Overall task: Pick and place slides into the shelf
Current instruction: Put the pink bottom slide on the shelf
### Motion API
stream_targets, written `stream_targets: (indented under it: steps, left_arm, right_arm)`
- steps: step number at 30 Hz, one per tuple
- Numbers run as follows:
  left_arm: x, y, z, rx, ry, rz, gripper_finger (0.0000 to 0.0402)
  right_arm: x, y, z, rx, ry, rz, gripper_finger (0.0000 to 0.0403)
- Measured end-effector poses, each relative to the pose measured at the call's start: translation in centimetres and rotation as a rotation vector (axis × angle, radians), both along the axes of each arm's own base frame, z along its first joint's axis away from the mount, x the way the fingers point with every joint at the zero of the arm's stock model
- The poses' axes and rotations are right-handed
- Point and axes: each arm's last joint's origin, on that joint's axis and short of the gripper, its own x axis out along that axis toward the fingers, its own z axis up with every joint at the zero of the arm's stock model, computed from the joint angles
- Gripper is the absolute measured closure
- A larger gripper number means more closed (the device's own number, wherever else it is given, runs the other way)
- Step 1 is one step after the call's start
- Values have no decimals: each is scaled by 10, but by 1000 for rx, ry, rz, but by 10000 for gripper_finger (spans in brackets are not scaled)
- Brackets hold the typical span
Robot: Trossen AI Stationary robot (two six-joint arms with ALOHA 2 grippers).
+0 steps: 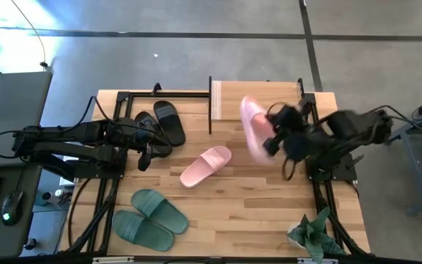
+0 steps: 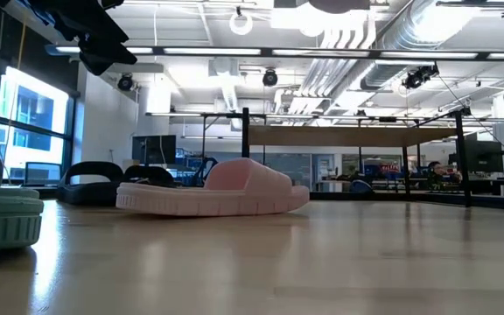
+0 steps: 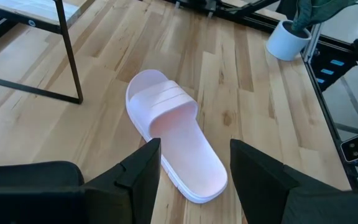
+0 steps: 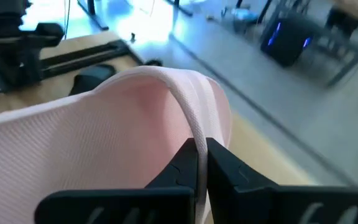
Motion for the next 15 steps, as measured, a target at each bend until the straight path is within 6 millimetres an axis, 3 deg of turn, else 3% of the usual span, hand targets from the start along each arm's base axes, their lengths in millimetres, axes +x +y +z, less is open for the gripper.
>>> stream_targets:
  steps: [10,15]
  left_arm:
    - [0,0,0,0,0,0,224]
    - [0,0,0,0,0,0,224]
  right_arm:
    - [-55,-66,27,-179,176,-23,403]
    - [-69,-91,32,-163,241,9,403]
